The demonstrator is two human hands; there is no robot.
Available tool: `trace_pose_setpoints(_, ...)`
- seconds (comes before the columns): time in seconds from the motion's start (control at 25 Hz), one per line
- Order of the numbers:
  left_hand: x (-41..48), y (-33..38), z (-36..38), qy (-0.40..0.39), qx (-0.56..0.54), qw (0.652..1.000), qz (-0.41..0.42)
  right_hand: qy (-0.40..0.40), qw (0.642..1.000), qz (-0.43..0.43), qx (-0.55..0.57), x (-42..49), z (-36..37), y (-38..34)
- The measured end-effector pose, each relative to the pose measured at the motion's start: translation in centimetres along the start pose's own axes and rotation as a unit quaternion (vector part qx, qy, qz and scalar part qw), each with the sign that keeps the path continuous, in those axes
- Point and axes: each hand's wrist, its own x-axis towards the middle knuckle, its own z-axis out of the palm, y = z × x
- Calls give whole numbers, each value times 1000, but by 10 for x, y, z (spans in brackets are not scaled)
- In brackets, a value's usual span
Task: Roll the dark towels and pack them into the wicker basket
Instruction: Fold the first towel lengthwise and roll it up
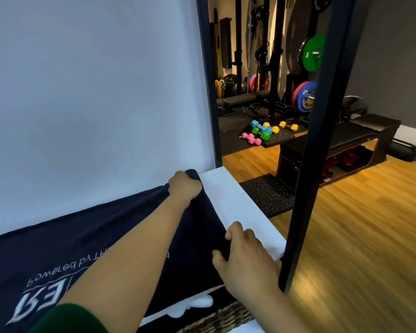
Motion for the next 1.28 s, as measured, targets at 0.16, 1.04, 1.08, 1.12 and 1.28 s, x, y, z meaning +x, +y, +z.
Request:
trace_pose_setpoints(0.16, -8, -22, -3, 25, -65, 997, 13, 64, 995, -75, -29, -12, 28, -7)
trace_pose_setpoints(1.04, -21, -11, 7, 97, 189, 945, 249, 24, 991, -61, -118, -4, 17, -3)
trace_pose_setpoints(1.08, -18, -13, 5, 80, 212, 939, 257, 46, 988, -74, -125, -5, 22, -2)
trace_pose_setpoints(1.12, -17, -14, 3, 52, 228, 939, 251, 60, 986, -84, -127, -6, 23, -1)
trace_pose_setpoints(1.28, -19, 2, -5, -2, 217, 958, 189, 50, 979, -128, -152, -8, 25, 2)
